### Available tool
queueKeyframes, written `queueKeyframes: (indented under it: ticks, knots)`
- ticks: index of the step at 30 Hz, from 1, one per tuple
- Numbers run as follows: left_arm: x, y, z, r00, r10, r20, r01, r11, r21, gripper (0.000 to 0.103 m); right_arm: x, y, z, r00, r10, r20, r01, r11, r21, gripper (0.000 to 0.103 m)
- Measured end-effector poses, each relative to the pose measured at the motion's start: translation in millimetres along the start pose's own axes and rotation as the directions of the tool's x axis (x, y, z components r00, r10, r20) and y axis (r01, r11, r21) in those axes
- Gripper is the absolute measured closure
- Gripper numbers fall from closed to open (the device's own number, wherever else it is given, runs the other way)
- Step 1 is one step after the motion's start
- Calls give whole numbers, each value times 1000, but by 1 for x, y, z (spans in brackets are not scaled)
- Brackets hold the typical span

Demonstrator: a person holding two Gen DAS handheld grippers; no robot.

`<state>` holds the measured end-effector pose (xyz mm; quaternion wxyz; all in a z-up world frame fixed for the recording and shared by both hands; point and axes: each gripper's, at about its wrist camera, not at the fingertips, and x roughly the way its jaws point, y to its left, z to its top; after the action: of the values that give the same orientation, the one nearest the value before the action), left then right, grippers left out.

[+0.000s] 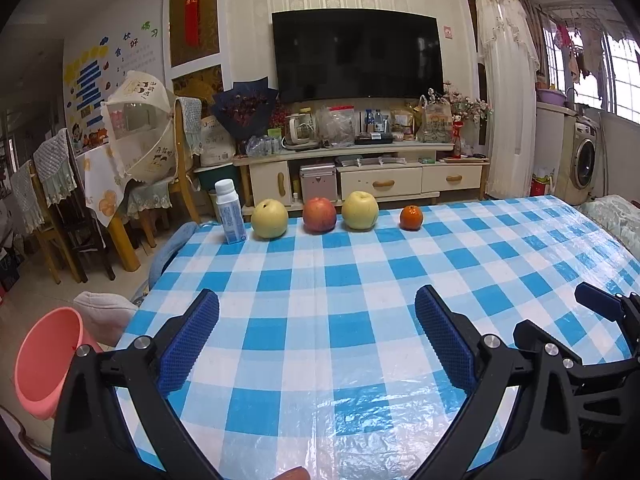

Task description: Collect trash

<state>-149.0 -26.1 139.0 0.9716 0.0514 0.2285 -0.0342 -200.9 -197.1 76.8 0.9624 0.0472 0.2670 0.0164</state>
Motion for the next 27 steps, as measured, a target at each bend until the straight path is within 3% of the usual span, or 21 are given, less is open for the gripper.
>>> queueKeyframes:
  ticks: [27]
  knots:
    - [-13, -23, 14, 997, -12, 78, 8, 999, 52, 4, -9, -13, 3, 998, 10, 62, -11, 1000, 6, 5]
